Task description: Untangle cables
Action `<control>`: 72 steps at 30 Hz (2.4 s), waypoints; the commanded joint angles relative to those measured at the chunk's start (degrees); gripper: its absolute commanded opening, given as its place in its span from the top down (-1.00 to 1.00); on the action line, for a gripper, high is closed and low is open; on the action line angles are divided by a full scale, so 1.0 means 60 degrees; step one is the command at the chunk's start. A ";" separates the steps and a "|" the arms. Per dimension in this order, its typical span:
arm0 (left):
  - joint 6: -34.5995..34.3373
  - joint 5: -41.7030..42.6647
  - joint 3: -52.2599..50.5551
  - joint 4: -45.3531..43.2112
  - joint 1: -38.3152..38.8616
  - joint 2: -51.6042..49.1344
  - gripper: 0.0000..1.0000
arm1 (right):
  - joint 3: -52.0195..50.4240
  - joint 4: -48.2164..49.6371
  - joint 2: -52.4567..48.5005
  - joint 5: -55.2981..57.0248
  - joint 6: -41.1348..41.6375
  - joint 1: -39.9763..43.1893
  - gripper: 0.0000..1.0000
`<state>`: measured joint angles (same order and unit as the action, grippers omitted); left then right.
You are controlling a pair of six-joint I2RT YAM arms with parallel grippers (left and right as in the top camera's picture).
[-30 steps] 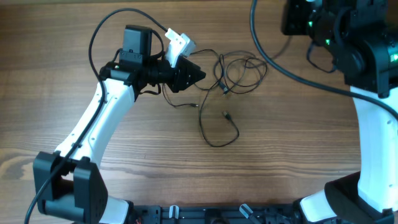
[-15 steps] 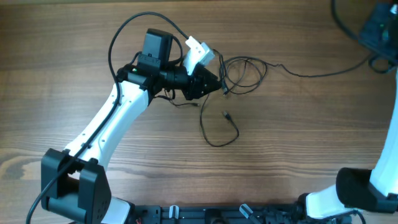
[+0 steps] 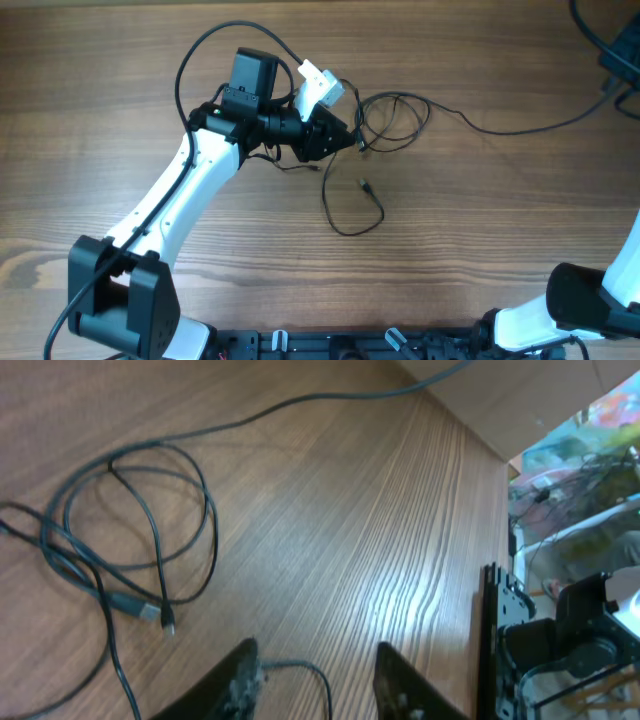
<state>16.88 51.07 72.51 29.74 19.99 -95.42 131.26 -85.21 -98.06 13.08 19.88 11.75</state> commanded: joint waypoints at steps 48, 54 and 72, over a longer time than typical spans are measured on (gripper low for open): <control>-0.1151 -0.1956 0.0106 -0.4918 0.0670 -0.3923 -0.12 | -0.0026 -0.0018 -0.1803 -0.5023 -0.2561 -0.1971 0.91; -0.1180 -0.1960 0.0106 -0.5023 0.0714 -0.3923 0.11 | -0.0026 -0.0040 -0.1800 -0.5027 -0.2554 -0.2058 0.91; -0.2346 -0.2025 0.0117 -0.5836 0.0492 -0.4193 0.92 | -0.0022 -0.0178 -0.1800 -0.5020 -0.2568 -0.2120 0.91</control>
<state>6.24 38.85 72.51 -5.21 24.34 -122.19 131.26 -86.26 -108.07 -16.10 4.25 -0.69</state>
